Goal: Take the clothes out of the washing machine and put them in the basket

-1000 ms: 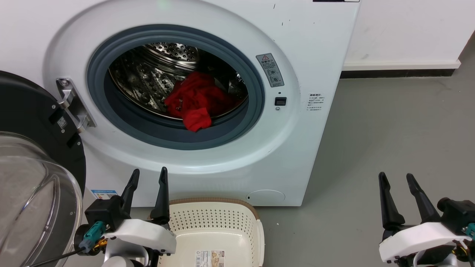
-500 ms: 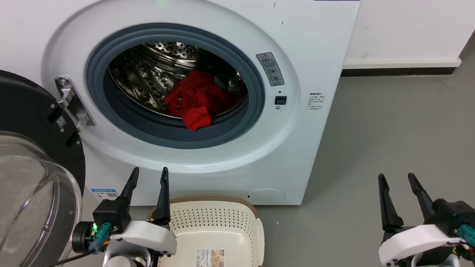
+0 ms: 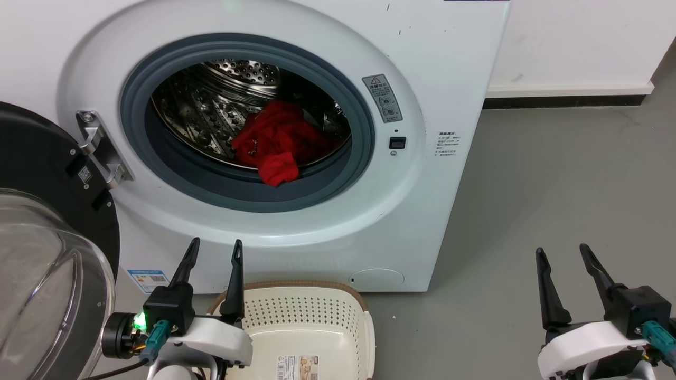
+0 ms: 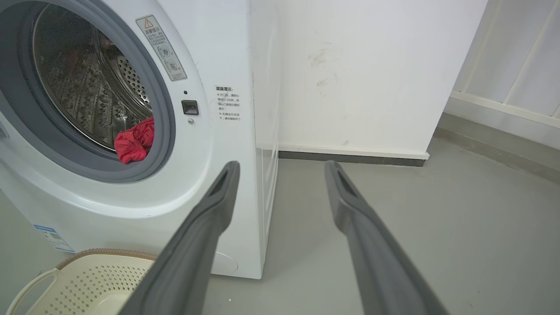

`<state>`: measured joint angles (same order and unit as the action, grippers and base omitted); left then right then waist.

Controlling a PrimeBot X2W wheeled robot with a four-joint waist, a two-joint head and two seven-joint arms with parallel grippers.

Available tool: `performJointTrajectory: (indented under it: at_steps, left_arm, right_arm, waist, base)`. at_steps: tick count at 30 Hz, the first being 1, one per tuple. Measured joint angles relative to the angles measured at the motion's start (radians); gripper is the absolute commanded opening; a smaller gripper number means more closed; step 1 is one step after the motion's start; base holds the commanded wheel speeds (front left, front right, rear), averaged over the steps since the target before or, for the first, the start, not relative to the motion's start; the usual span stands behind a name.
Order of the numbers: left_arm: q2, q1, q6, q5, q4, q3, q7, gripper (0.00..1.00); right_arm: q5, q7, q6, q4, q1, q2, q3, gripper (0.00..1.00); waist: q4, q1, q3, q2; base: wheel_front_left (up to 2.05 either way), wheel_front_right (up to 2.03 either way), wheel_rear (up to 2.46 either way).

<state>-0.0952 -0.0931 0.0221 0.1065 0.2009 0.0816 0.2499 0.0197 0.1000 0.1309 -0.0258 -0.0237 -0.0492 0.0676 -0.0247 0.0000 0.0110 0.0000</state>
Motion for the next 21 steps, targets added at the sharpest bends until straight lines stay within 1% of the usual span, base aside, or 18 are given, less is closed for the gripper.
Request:
performJointTrajectory:
  at_steps: [7, 21]
  left_arm:
    - [0.003, 0.000, -0.004, -0.043, 0.008, -0.003, 0.010, 1.00]
    - [0.012, 0.000, 0.001, -0.040, 0.029, -0.016, 0.013, 1.00]
  right_arm:
    - [-0.027, 0.007, 0.000, 0.001, -0.002, 0.000, -0.001, 1.00]
    - [-0.008, 0.000, 0.000, -0.012, -0.002, 0.000, -0.001, 1.00]
  waist:
    - [-0.003, 0.0000, -0.002, 0.0000]
    - [-0.003, 0.0000, -0.006, 0.0000]
  base:
    - [0.00, 0.00, 0.00]
    - [0.00, 0.00, 0.00]
